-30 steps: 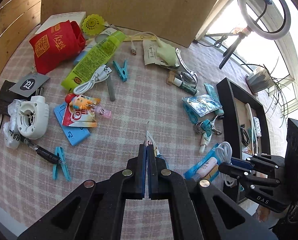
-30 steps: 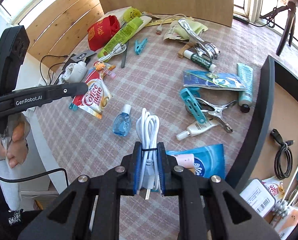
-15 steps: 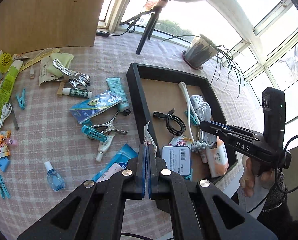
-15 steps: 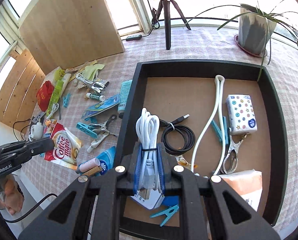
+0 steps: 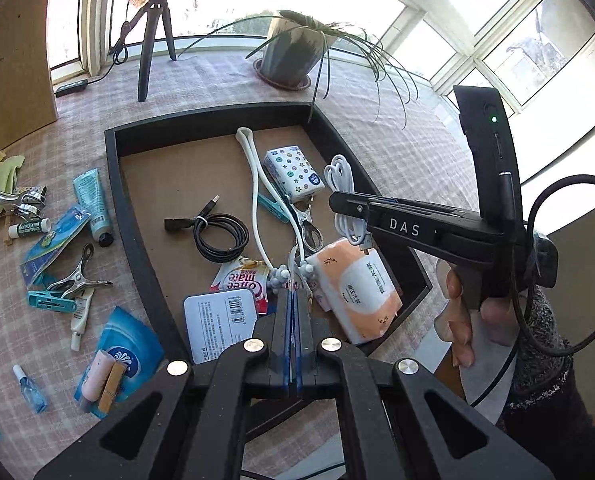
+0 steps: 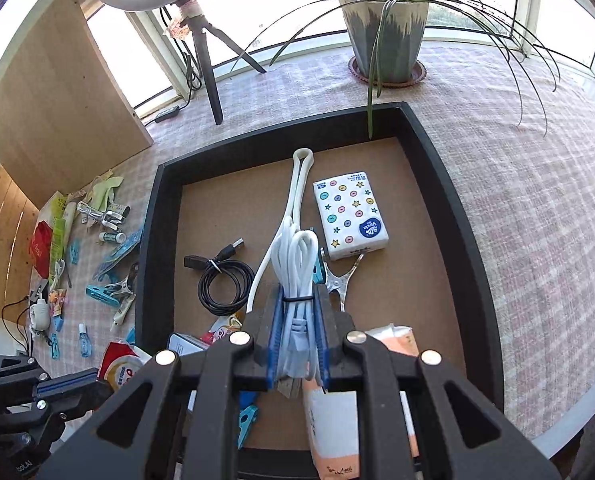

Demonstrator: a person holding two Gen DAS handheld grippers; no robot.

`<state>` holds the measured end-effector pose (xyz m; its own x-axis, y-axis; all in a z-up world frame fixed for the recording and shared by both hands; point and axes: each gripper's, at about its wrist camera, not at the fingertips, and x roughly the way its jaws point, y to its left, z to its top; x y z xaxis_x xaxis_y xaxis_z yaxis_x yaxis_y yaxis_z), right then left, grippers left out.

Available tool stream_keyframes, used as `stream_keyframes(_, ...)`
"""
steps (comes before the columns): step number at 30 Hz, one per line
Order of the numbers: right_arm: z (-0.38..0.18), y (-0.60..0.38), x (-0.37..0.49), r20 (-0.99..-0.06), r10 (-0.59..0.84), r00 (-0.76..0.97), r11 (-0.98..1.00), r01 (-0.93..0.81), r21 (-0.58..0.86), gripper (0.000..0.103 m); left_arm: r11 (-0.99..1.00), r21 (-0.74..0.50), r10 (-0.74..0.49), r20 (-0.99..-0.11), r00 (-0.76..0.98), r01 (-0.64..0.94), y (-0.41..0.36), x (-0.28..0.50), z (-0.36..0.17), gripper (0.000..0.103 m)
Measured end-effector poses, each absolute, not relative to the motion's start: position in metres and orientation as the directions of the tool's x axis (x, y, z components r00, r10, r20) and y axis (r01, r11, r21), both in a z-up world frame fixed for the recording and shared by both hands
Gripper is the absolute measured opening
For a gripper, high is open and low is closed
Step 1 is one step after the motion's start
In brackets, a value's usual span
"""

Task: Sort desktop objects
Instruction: 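Carry the white cable and sachet into the tray and open both grippers, then move the left gripper toward the small blue bottle while the right approaches the blue wipes pack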

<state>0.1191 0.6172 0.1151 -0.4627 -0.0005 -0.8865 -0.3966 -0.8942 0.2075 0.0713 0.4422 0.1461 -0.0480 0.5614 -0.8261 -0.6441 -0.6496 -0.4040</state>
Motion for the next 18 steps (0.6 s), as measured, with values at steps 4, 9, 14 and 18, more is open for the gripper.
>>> stream_keyframes(4, 0.112, 0.625, 0.124, -0.891, 0.016, -0.453, -0.88, -0.429, 0.203, 0.015, -0.638, -0.403, 0.561, -0.827, -0.036, -0.656, 0.453, 0.076, 0.146, 0.001)
stream_keyframes(9, 0.11, 0.625, 0.124, -0.905, 0.014, -0.424, -0.869, -0.453, 0.199, 0.038, -0.651, -0.386, 0.547, -0.836, -0.051, -0.654, 0.448, 0.076, 0.146, 0.043)
stream_keyframes(14, 0.121, 0.604, 0.12, -0.895, -0.023, -0.445, -0.881, -0.415, 0.228, 0.038, -0.706, -0.333, 0.508, -0.853, -0.119, -0.625, 0.415, 0.064, 0.146, 0.043)
stream_keyframes(18, 0.128, 0.57, 0.115, -0.883, -0.098, -0.459, -0.888, -0.36, 0.286, 0.038, -0.767, -0.259, 0.437, -0.88, -0.183, -0.587, 0.37, 0.05, 0.136, 0.043)
